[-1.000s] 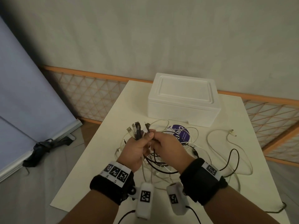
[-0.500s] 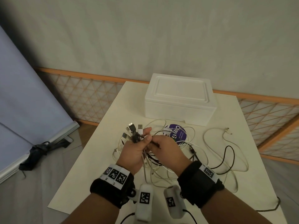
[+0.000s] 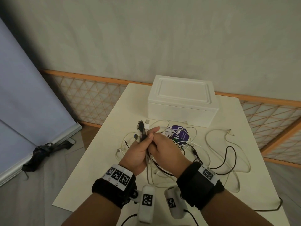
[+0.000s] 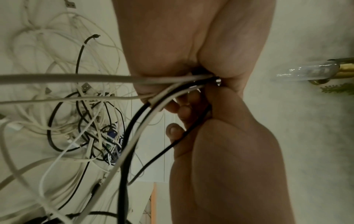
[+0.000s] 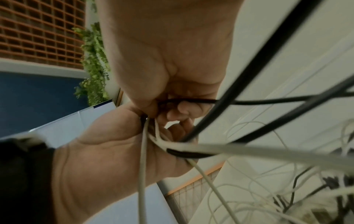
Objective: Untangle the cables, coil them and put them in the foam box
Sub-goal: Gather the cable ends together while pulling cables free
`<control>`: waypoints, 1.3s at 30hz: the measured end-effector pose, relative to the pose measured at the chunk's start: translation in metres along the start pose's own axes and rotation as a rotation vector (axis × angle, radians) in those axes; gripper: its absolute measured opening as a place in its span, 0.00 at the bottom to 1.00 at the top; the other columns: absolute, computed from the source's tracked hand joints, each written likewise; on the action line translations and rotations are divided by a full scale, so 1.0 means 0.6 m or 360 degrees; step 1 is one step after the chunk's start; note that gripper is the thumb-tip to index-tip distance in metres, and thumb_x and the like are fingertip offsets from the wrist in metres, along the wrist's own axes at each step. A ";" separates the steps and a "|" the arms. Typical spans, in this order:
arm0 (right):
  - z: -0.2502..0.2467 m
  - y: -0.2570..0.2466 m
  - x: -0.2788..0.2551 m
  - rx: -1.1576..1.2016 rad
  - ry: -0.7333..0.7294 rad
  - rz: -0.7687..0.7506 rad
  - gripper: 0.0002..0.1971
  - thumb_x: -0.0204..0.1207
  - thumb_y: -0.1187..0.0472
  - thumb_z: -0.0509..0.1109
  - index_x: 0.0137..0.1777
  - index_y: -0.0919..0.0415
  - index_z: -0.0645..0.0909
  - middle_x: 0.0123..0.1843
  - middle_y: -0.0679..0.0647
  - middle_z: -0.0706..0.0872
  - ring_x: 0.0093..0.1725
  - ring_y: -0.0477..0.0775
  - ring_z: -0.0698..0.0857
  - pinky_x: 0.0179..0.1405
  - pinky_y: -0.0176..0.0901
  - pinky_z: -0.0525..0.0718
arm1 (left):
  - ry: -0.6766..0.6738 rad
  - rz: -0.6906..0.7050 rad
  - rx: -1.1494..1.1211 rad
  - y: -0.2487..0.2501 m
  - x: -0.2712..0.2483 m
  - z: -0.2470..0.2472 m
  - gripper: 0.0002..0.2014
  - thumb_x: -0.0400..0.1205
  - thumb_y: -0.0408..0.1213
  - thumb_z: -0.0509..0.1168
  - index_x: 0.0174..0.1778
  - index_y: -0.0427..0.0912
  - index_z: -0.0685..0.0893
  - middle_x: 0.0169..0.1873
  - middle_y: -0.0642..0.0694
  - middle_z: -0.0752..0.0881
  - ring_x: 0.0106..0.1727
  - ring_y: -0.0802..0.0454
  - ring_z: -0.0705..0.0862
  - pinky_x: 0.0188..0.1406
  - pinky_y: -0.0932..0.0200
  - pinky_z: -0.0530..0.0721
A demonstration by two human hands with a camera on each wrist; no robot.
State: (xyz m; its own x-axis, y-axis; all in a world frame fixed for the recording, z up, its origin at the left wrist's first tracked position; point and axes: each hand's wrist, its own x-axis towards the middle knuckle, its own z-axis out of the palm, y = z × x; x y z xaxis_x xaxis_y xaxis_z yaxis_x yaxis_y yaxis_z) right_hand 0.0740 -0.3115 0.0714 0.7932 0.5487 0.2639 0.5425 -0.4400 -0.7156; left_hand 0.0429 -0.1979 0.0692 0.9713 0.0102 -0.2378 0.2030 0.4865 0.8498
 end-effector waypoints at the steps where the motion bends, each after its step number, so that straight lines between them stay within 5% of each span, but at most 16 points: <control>1: 0.001 -0.002 -0.001 -0.0040 -0.0015 -0.0042 0.12 0.77 0.56 0.56 0.53 0.60 0.78 0.45 0.57 0.83 0.44 0.55 0.81 0.44 0.50 0.79 | 0.0024 0.0024 0.0010 -0.001 -0.002 -0.001 0.21 0.78 0.48 0.59 0.63 0.45 0.83 0.63 0.41 0.86 0.67 0.48 0.82 0.61 0.57 0.81; 3: 0.009 -0.008 -0.003 0.0072 -0.0063 -0.0086 0.10 0.76 0.59 0.58 0.50 0.62 0.77 0.44 0.57 0.83 0.44 0.55 0.80 0.45 0.52 0.80 | 0.0093 0.0106 0.0039 -0.002 -0.006 -0.001 0.22 0.78 0.53 0.58 0.60 0.44 0.85 0.63 0.43 0.86 0.67 0.50 0.82 0.65 0.54 0.79; 7: 0.019 -0.015 -0.010 0.0622 -0.0269 0.0286 0.10 0.77 0.63 0.63 0.57 0.57 0.75 0.50 0.58 0.85 0.49 0.53 0.84 0.52 0.52 0.82 | 0.0214 0.0201 0.0074 -0.006 -0.011 -0.004 0.24 0.76 0.55 0.57 0.48 0.39 0.88 0.58 0.54 0.88 0.59 0.61 0.85 0.66 0.54 0.78; 11: 0.023 -0.001 -0.031 0.0192 -0.0733 0.0289 0.17 0.70 0.56 0.73 0.56 0.54 0.72 0.45 0.48 0.83 0.41 0.46 0.82 0.43 0.42 0.81 | 0.0280 0.0200 -0.0118 -0.007 -0.014 -0.033 0.20 0.76 0.54 0.59 0.38 0.41 0.84 0.56 0.47 0.90 0.59 0.50 0.87 0.62 0.47 0.81; 15: 0.031 -0.001 -0.064 -0.0113 -0.1107 0.0212 0.15 0.72 0.49 0.74 0.47 0.57 0.75 0.43 0.52 0.80 0.42 0.51 0.78 0.42 0.45 0.75 | 0.0353 0.0251 -0.0603 0.006 -0.032 -0.057 0.21 0.81 0.53 0.55 0.25 0.47 0.76 0.30 0.48 0.87 0.32 0.53 0.87 0.36 0.57 0.89; 18: 0.033 -0.007 -0.059 -0.0034 -0.1022 0.0238 0.18 0.71 0.46 0.74 0.45 0.60 0.77 0.41 0.55 0.81 0.40 0.54 0.80 0.40 0.49 0.77 | 0.0383 0.0266 -0.0573 0.006 -0.043 -0.051 0.19 0.79 0.54 0.57 0.27 0.47 0.70 0.20 0.51 0.73 0.19 0.56 0.74 0.21 0.65 0.79; 21: 0.039 -0.016 -0.049 -0.0057 -0.0964 0.0159 0.07 0.73 0.58 0.71 0.39 0.56 0.75 0.36 0.52 0.82 0.36 0.53 0.81 0.36 0.43 0.75 | 0.0266 0.0232 -0.0484 0.003 -0.042 -0.039 0.21 0.80 0.54 0.55 0.25 0.46 0.68 0.17 0.52 0.64 0.15 0.58 0.63 0.15 0.67 0.65; 23: 0.031 -0.010 -0.053 -0.0080 -0.0936 0.0139 0.03 0.75 0.60 0.66 0.46 0.57 0.75 0.39 0.53 0.86 0.36 0.51 0.82 0.37 0.40 0.76 | 0.0268 0.0233 -0.0440 0.011 -0.040 -0.045 0.22 0.81 0.55 0.55 0.24 0.47 0.65 0.17 0.53 0.60 0.15 0.59 0.58 0.14 0.66 0.58; 25: 0.004 0.020 -0.065 -0.0358 -0.0905 0.0105 0.07 0.77 0.57 0.64 0.52 0.57 0.76 0.48 0.56 0.85 0.44 0.55 0.82 0.42 0.43 0.74 | 0.0401 0.0259 -0.0465 0.028 -0.040 -0.076 0.24 0.83 0.56 0.53 0.23 0.48 0.63 0.18 0.54 0.57 0.16 0.59 0.55 0.14 0.67 0.56; 28: -0.058 0.104 -0.106 -0.0685 -0.0976 0.0360 0.08 0.77 0.54 0.63 0.52 0.55 0.75 0.53 0.55 0.84 0.54 0.58 0.82 0.45 0.43 0.72 | 0.0717 0.0242 -0.0504 0.053 -0.046 -0.151 0.26 0.84 0.57 0.54 0.23 0.49 0.61 0.15 0.55 0.57 0.19 0.56 0.49 0.14 0.69 0.53; 33: -0.124 0.157 -0.168 -0.0805 -0.0946 0.0749 0.08 0.76 0.45 0.66 0.44 0.47 0.74 0.41 0.42 0.75 0.46 0.47 0.76 0.48 0.42 0.76 | 0.1030 -0.0019 -0.0509 -0.002 -0.049 -0.186 0.24 0.86 0.47 0.59 0.23 0.50 0.61 0.13 0.54 0.57 0.12 0.58 0.54 0.14 0.67 0.51; 37: -0.138 0.171 -0.200 -0.1071 -0.1145 0.0930 0.13 0.70 0.45 0.71 0.48 0.51 0.76 0.48 0.46 0.78 0.55 0.52 0.81 0.55 0.45 0.79 | 0.1026 -0.0198 -0.0382 -0.050 -0.043 -0.162 0.20 0.83 0.31 0.62 0.28 0.49 0.62 0.12 0.54 0.58 0.11 0.57 0.55 0.12 0.68 0.54; 39: -0.148 0.168 -0.204 -0.1084 -0.1388 0.1109 0.24 0.65 0.44 0.77 0.57 0.54 0.77 0.59 0.50 0.81 0.62 0.54 0.80 0.61 0.46 0.78 | 0.0976 -0.0259 -0.0336 -0.065 -0.043 -0.149 0.19 0.83 0.30 0.61 0.28 0.47 0.63 0.13 0.53 0.60 0.12 0.57 0.58 0.12 0.67 0.57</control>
State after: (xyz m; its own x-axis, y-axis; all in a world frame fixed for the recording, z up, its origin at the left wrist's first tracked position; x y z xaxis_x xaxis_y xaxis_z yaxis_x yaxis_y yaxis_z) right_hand 0.0562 -0.4860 0.0245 0.6630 0.2252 -0.7139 0.3272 -0.9449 0.0059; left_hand -0.0011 -0.1392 0.0002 0.6709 0.3871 -0.6325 0.2516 0.6835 0.6852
